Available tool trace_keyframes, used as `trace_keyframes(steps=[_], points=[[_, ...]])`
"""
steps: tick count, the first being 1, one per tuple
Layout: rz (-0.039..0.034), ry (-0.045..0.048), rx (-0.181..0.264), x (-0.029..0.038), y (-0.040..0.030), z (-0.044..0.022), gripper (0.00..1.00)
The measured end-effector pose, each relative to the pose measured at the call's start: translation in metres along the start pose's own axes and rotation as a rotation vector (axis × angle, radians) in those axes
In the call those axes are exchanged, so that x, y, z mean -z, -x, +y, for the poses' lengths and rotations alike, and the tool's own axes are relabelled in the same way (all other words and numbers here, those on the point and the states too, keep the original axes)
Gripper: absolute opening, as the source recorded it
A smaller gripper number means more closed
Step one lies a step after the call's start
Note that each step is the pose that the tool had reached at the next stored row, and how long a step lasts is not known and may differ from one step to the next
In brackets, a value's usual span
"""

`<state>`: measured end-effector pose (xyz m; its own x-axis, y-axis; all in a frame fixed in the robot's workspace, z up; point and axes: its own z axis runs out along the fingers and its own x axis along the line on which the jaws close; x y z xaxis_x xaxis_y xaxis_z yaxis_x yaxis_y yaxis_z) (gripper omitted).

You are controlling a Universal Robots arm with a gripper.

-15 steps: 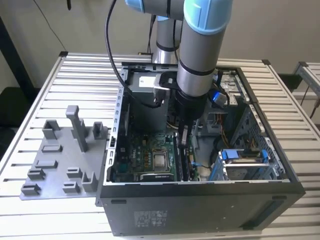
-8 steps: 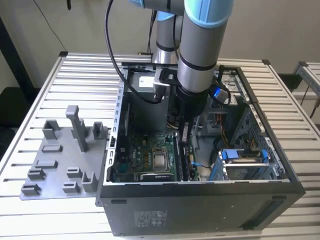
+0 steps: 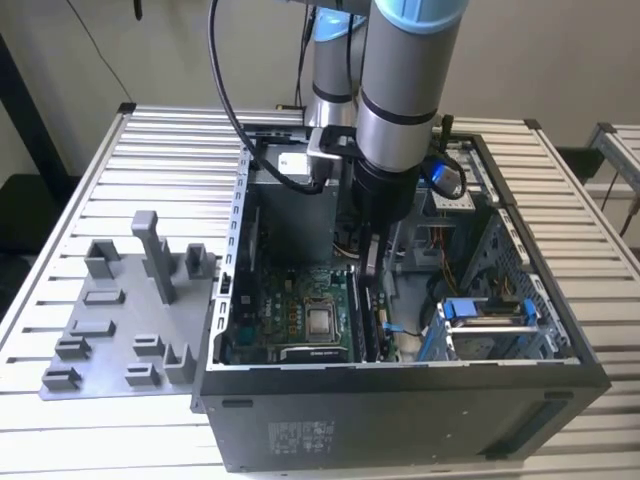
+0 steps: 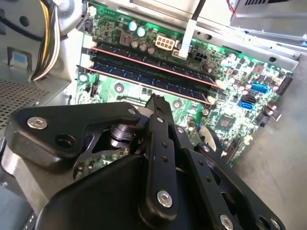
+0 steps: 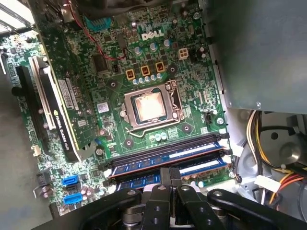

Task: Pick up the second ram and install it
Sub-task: 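Press down the second ram until it locks into place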

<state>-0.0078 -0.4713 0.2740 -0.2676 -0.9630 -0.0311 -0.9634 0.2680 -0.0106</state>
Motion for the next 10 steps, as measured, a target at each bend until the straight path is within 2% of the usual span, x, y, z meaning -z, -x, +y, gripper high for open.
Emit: trace_keyframes(steps=[4,10], points=[[0.0001,0.0001,0.000,0.0071,0.0002,-0.0001,0.11],[0.0000,0.0001,0.000,0.0083,0.0003,-0.0001,0.11]])
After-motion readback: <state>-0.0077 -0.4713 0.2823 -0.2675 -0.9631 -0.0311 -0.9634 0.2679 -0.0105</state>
